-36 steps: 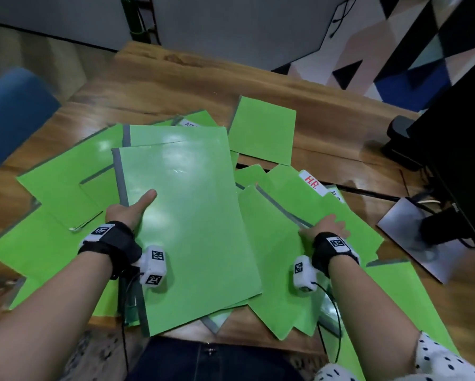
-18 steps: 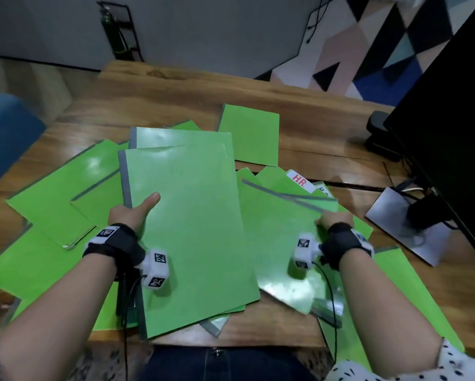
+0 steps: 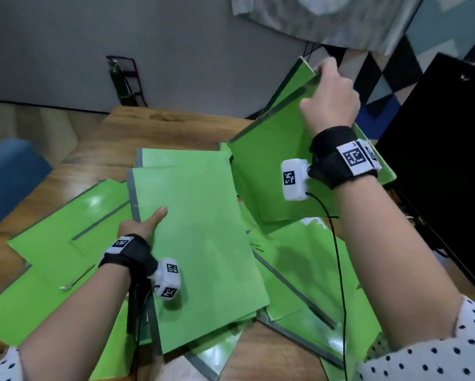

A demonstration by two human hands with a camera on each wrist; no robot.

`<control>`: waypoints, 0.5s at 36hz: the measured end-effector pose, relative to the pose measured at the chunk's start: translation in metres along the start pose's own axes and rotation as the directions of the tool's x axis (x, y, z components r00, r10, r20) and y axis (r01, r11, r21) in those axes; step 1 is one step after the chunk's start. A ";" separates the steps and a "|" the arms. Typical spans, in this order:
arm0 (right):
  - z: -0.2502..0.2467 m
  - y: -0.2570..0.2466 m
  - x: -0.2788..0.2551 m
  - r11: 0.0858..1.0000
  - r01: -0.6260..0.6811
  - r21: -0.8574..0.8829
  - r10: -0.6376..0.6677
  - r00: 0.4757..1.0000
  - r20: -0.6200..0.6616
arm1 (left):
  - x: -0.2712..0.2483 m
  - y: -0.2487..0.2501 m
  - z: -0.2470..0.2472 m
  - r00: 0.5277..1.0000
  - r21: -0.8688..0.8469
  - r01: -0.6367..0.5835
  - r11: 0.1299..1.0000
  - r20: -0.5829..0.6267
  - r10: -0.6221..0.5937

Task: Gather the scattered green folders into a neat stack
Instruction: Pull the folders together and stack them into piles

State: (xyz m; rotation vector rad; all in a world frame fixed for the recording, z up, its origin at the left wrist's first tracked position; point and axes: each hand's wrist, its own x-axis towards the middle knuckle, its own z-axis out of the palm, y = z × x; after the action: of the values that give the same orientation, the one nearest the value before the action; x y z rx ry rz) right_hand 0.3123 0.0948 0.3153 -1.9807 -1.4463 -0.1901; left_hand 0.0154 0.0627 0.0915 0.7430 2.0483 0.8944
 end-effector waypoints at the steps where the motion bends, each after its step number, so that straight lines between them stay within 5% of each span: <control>1: -0.006 -0.005 0.001 0.999 0.042 -0.013 -0.042 0.999 -0.010 | 0.000 0.000 0.000 1.000 0.010 0.013 1.000 0.002 -0.013; 12: -0.027 -0.012 0.005 0.963 0.249 0.101 -0.255 0.966 0.049 | -0.005 0.013 0.001 1.000 0.050 0.008 0.999 0.000 -0.008; 18: -0.028 -0.008 0.014 0.924 0.298 0.241 -0.355 0.901 0.250 | -0.005 0.034 -0.003 0.996 0.025 -0.081 0.996 -0.020 0.081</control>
State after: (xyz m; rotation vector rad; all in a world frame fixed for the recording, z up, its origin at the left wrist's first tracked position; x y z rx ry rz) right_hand 0.3175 0.0905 0.3473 -1.6411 -1.9084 0.1026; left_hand 0.0225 0.0778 0.1212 0.8383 2.0638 0.9275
